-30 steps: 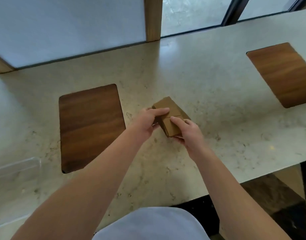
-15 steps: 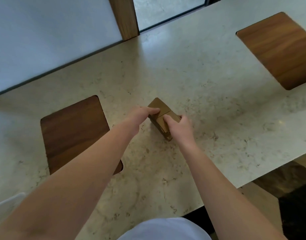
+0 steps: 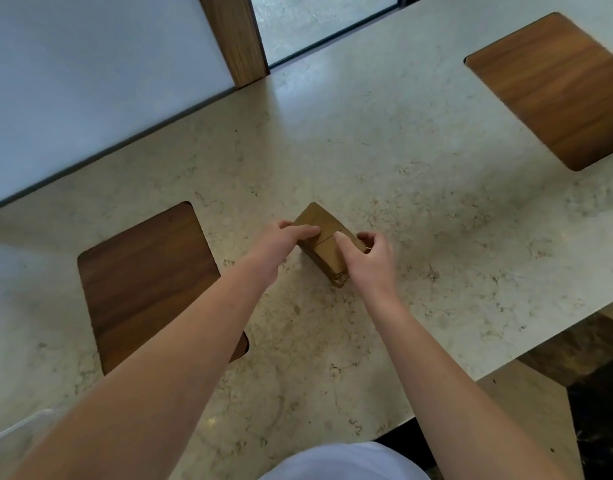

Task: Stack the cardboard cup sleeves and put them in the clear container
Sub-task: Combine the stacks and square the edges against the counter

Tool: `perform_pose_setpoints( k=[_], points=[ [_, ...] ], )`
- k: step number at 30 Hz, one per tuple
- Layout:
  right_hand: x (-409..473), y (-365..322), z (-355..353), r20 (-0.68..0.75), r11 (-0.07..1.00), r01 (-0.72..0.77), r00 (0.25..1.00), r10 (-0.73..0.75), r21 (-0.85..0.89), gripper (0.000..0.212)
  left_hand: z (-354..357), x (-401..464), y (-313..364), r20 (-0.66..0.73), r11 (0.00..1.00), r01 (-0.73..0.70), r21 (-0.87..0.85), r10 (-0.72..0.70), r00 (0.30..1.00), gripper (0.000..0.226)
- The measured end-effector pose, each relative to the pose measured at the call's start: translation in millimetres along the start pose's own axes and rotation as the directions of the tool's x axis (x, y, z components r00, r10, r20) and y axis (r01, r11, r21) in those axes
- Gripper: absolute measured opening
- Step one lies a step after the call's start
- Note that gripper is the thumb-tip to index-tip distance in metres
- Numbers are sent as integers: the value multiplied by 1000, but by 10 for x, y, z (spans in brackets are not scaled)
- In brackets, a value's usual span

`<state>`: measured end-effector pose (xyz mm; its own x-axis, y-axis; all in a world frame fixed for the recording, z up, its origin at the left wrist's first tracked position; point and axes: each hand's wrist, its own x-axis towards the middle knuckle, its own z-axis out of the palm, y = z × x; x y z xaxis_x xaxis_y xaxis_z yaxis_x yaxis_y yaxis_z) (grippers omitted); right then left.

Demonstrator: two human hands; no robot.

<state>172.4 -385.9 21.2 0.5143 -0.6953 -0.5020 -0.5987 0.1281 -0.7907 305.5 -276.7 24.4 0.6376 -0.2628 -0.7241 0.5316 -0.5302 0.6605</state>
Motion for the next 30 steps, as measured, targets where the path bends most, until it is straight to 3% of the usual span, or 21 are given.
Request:
perform_pose_setpoints(
  k=[10, 16, 21, 26, 30],
  points=[
    [-5, 75, 18, 33, 999, -19, 999, 18, 37, 54, -56, 35, 16, 33, 998, 45, 46, -46, 998, 64],
    [-32, 76, 3, 30, 999, -6, 1000, 5, 31, 44, -107, 54, 10, 54, 996, 59, 65, -62, 997, 59],
    [-55, 62, 10, 52, 1000, -5, 999, 4, 23, 45, -105, 79, 59, 158, 994, -40, 98, 24, 987, 102],
    [-63, 44, -40, 86, 1000, -19, 996, 20, -4, 43, -112, 211, 271, 350, 947, -105, 303, -8, 937, 79],
    [-36, 11, -87, 123, 990, -100, 988, 87, 96, 48, -103, 312, 413, 411, 896, -132, 424, -61, 910, 87]
  ],
)
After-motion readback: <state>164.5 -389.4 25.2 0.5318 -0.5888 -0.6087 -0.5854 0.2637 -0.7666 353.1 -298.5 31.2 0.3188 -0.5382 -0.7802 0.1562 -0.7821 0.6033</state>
